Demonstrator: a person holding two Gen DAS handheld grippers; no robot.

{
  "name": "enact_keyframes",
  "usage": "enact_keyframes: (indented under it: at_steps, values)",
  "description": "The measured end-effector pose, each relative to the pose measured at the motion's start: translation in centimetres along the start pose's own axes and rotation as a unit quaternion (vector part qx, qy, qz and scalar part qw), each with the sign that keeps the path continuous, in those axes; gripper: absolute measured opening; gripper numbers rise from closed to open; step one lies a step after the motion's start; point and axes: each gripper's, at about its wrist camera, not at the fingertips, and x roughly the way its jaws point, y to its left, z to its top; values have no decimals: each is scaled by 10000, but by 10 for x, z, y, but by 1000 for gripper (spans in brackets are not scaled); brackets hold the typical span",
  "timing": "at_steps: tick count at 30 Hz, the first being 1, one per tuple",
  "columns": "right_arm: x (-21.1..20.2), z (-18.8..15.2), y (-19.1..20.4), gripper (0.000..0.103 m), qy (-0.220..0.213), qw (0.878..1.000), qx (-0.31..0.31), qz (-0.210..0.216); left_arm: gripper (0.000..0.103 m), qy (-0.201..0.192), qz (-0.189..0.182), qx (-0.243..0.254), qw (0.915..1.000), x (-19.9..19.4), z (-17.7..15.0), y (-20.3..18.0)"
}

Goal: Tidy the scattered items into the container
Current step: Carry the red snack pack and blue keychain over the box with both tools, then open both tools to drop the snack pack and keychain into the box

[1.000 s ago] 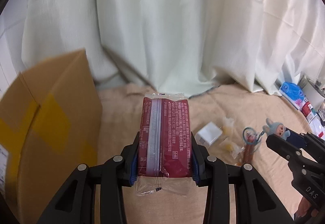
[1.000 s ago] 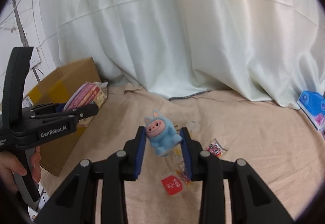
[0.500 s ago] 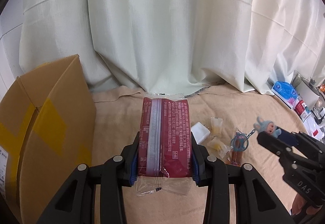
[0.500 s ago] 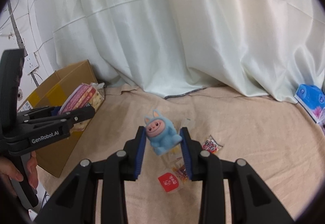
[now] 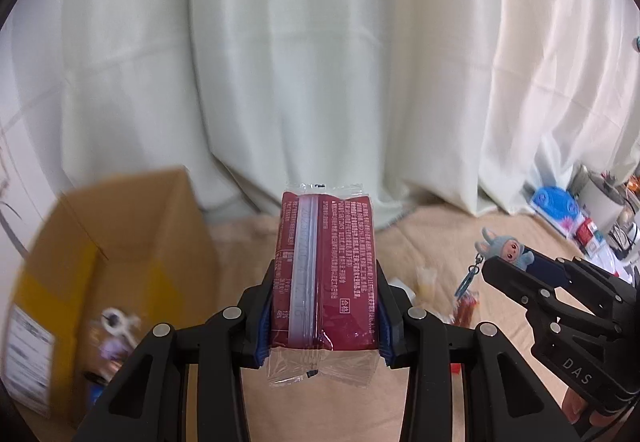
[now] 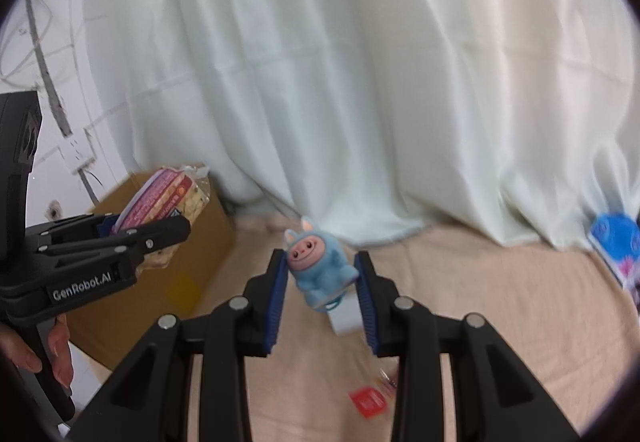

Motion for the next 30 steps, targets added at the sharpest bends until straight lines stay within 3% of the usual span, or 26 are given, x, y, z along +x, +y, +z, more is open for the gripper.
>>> enact_keyframes:
  at_steps: [7, 13, 20, 30]
  values:
    - [4, 65, 76, 38, -428, 9958, -401, 700, 41, -341, 598, -184, 9975, -52, 31, 62]
    - [23, 89, 149, 38, -427, 9872, -705, 1368, 41, -310, 1181, -490, 9913, -76, 25, 129]
    - [62, 74, 204, 38, 27, 9780, -911, 1875, 41, -96, 1472, -940, 9846, -79, -10, 194]
    - [117, 25, 225, 38, 803, 9760, -1052, 1727, 41, 384, 1493, -1260, 9800, -47, -67, 227]
